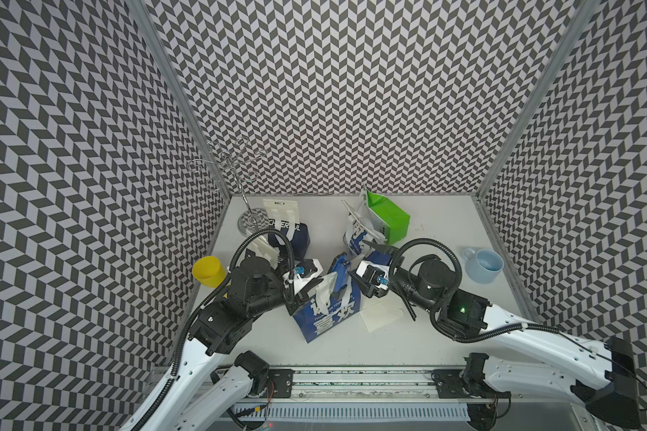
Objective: Staple the receipts to the bags
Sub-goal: Place the stapler in the takeout bag, then staple the receipt to the takeout bag.
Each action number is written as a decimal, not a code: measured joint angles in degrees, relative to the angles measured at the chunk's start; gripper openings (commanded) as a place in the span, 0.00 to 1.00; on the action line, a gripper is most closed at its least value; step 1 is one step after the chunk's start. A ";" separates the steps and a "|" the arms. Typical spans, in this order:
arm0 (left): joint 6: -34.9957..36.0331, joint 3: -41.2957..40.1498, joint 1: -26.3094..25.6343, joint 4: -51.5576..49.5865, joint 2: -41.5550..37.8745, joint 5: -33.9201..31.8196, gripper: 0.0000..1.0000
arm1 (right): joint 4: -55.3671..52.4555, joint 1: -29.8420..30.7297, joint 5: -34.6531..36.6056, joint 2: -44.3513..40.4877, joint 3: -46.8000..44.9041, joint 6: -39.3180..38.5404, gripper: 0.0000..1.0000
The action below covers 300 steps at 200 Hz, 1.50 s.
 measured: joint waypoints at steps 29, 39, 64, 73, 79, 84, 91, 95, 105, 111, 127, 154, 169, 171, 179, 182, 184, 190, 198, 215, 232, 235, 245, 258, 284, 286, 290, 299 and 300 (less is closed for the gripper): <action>3.21 0.87 -1.60 -1.92 -0.37 0.28 0.00 | -5.22 0.00 -4.04 2.67 0.76 -2.01 0.83; 4.13 0.87 -1.95 -2.54 -0.79 0.31 0.00 | -7.13 0.00 -5.95 3.65 1.33 -2.38 0.83; 5.90 0.87 -2.43 -4.02 -1.68 0.66 0.00 | -10.82 0.00 -10.19 5.68 3.34 -2.80 0.82; 6.49 0.87 -2.47 -4.39 -1.84 1.01 0.00 | -11.67 0.00 -11.43 6.08 3.82 -2.93 0.82; 6.84 0.87 -2.47 -4.61 -1.88 1.20 0.00 | -12.24 0.00 -12.04 6.29 4.11 -3.04 0.82; 7.15 0.87 -2.47 -4.83 -1.88 1.38 0.00 | -12.52 0.00 -12.55 6.47 4.33 -3.17 0.81; 7.50 0.87 -2.47 -4.98 -1.88 1.49 0.00 | -12.92 0.00 -13.22 6.73 4.55 -3.30 0.81; 7.74 0.87 -2.47 -5.09 -1.84 1.55 0.00 | -13.18 0.00 -13.55 6.86 4.70 -3.37 0.80; 8.20 0.87 -2.47 -5.31 -1.70 1.77 0.00 | -14.16 -0.07 -14.47 7.28 5.27 -3.50 0.79; 8.50 0.87 -2.49 -5.40 -1.60 1.88 0.00 | -14.73 -0.09 -15.02 7.56 5.64 -3.58 0.78; 8.96 0.87 -2.60 -5.42 -1.46 2.29 0.00 | -16.22 -0.09 -17.07 8.44 6.95 -3.74 0.75; 9.84 1.07 -3.21 -5.40 -1.33 3.28 0.00 | -17.31 0.00 -21.35 9.18 8.09 -3.13 0.70; 10.23 1.68 -3.23 -5.38 -0.81 3.54 0.00 | -17.38 0.17 -23.41 9.40 8.09 -2.36 0.67; 10.25 1.77 -3.26 -5.38 -0.74 3.54 0.00 | -17.33 0.22 -23.58 9.46 8.09 -2.12 0.67; 10.38 1.95 -3.32 -5.31 -0.48 3.61 0.00 | -17.20 0.37 -24.41 9.77 8.09 -1.68 0.66; 10.43 1.99 -3.37 -5.31 -0.42 3.67 0.00 | -17.14 0.44 -24.70 9.90 8.09 -1.60 0.66; 10.40 2.03 -3.41 -5.31 -0.37 3.72 0.00 | -17.11 0.44 -24.85 9.97 8.09 -1.27 0.66; 10.45 2.10 -3.50 -5.31 -0.24 3.80 0.00 | -17.09 0.52 -25.44 10.27 8.09 -1.03 0.66; 10.54 2.16 -3.58 -5.33 -0.09 3.76 0.00 | -17.09 0.57 -26.10 10.60 8.09 -0.66 0.65; 10.58 2.16 -3.56 -5.33 0.07 3.63 0.00 | -17.14 0.57 -27.06 10.91 8.09 -0.07 0.65; 10.58 2.16 -3.58 -5.31 0.02 3.72 0.00 | -17.22 0.57 -27.85 10.91 8.20 0.48 0.65; 10.58 2.16 -3.58 -5.31 0.00 3.72 0.00 | -17.22 0.57 -28.00 10.91 8.22 0.63 0.65; 10.54 2.16 -3.61 -5.22 -0.09 3.82 0.00 | -17.29 0.55 -28.48 10.88 8.35 1.14 0.65; 10.32 1.90 -3.61 -4.74 -0.63 3.98 0.00 | -17.31 0.52 -29.18 10.86 8.57 1.64 0.67; 9.22 -0.74 -3.61 -1.36 -3.76 4.68 0.00 | -18.01 0.39 -30.23 10.27 8.74 2.78 0.73; 9.11 -0.96 -3.61 -1.07 -4.07 4.83 0.00 | -18.16 0.39 -30.29 10.16 8.74 2.95 0.74; 8.79 -1.33 -3.67 -0.59 -4.50 4.96 0.00 | -18.49 0.26 -30.40 10.01 8.79 3.23 0.74; 8.37 -1.95 -3.74 0.31 -5.25 5.38 0.00 | -18.93 -0.13 -30.58 9.57 8.81 3.78 0.75; 8.33 -2.01 -3.78 0.44 -5.33 5.46 0.00 | -18.95 -0.17 -30.58 9.49 8.81 3.91 0.76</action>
